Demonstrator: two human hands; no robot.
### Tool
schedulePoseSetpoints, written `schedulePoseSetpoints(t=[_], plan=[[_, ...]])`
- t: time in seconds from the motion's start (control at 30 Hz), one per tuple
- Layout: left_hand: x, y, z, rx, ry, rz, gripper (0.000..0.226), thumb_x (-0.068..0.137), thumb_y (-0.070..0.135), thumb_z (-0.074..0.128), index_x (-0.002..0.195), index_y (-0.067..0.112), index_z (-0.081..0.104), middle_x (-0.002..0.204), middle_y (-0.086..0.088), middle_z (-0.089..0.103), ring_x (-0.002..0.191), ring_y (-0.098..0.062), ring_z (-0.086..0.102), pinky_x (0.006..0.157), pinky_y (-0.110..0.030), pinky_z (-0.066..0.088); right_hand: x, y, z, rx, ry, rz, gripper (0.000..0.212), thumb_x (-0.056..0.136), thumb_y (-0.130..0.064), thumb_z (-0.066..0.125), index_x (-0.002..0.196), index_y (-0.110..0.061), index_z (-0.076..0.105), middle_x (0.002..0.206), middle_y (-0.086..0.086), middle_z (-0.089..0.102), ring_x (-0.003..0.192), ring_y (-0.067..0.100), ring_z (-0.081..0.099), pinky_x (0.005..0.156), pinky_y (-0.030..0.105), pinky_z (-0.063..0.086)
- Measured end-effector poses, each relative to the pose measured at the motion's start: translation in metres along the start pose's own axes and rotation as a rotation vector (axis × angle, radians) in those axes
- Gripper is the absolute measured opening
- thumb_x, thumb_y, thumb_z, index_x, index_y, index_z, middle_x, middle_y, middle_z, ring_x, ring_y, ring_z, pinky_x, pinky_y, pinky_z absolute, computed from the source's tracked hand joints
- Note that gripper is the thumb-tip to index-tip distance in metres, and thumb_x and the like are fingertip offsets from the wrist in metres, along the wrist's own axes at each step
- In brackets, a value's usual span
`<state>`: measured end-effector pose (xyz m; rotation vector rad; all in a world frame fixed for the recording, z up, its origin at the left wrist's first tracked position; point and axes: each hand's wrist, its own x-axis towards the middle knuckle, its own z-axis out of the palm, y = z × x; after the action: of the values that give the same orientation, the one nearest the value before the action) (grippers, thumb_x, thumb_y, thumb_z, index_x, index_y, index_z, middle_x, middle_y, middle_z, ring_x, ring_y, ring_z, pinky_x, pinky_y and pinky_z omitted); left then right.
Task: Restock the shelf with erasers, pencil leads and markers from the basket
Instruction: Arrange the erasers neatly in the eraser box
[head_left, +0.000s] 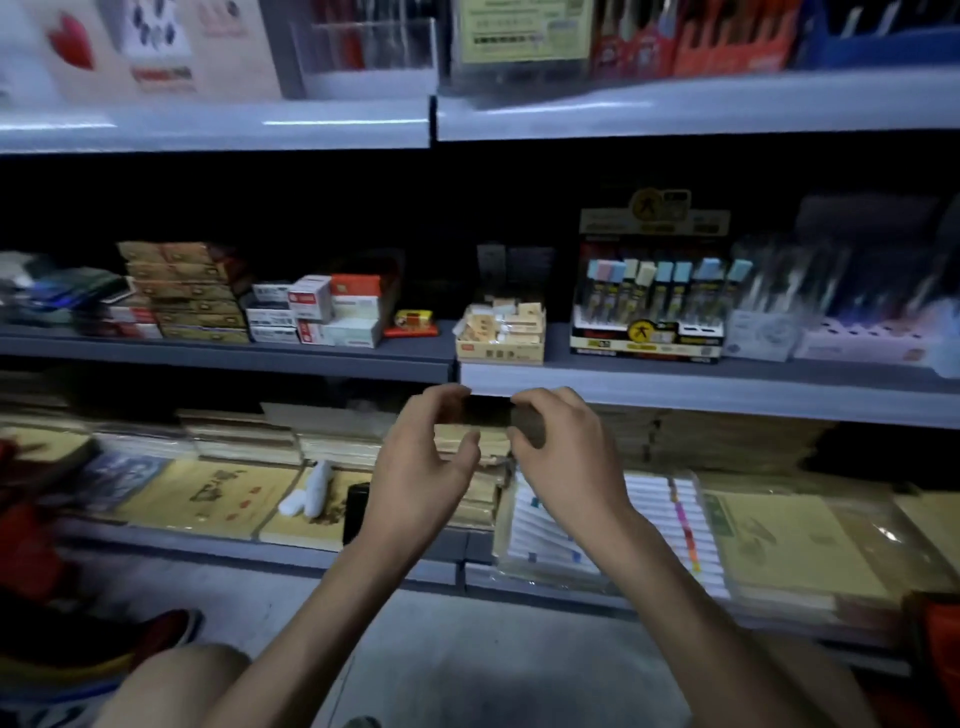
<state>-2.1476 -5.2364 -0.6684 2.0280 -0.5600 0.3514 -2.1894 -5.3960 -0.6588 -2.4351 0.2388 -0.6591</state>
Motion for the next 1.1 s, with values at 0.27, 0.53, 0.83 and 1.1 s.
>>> schedulePoseSetpoints(t=[0.27, 0.53, 0.83, 1.1], plan=[[0.058, -0.041, -0.002, 0.137, 0.075, 0.053, 0.048, 0.096, 0.035, 0.067, 0.141, 0.032, 0.050, 0.134, 0.013, 0.057, 0.122, -0.004, 0.056, 0.099, -0.035, 0.052, 0.046, -0.010, 0.030, 0.017, 0.087, -0.028, 0.038, 0.097, -0.029, 0.064, 0.135, -0.028, 0.060, 0.132, -0.010, 0.055, 0.112, 0.014, 0.058, 0.090, 0.036, 0.053], [0.113, -0.068, 0.028, 0.240, 0.008, 0.161, 0.047, 0.097, 0.040, 0.062, 0.142, 0.032, 0.049, 0.133, 0.011, 0.053, 0.119, -0.013, 0.056, 0.092, -0.040, 0.052, 0.084, 0.010, 0.035, -0.131, 0.267, -0.032, 0.034, 0.096, -0.021, 0.065, 0.130, -0.023, 0.065, 0.122, -0.008, 0.054, 0.106, 0.016, 0.058, 0.077, 0.027, 0.042], [0.142, -0.057, 0.011, 0.313, 0.062, 0.282, 0.038, 0.096, 0.034, 0.067, 0.132, 0.026, 0.059, 0.119, 0.003, 0.055, 0.108, -0.020, 0.058, 0.084, -0.041, 0.052, 0.103, -0.009, 0.016, -0.210, 0.218, -0.116, 0.035, 0.095, -0.018, 0.065, 0.130, -0.021, 0.065, 0.120, -0.006, 0.054, 0.107, 0.016, 0.057, 0.078, 0.029, 0.049], [0.111, -0.030, -0.012, 0.332, 0.042, 0.314, 0.055, 0.093, 0.042, 0.067, 0.144, 0.028, 0.051, 0.131, 0.001, 0.056, 0.120, -0.021, 0.055, 0.094, -0.043, 0.049, 0.064, -0.025, 0.003, -0.245, 0.176, -0.068, 0.034, 0.095, -0.022, 0.066, 0.129, -0.022, 0.063, 0.113, -0.006, 0.052, 0.104, 0.015, 0.053, 0.071, 0.034, 0.051]])
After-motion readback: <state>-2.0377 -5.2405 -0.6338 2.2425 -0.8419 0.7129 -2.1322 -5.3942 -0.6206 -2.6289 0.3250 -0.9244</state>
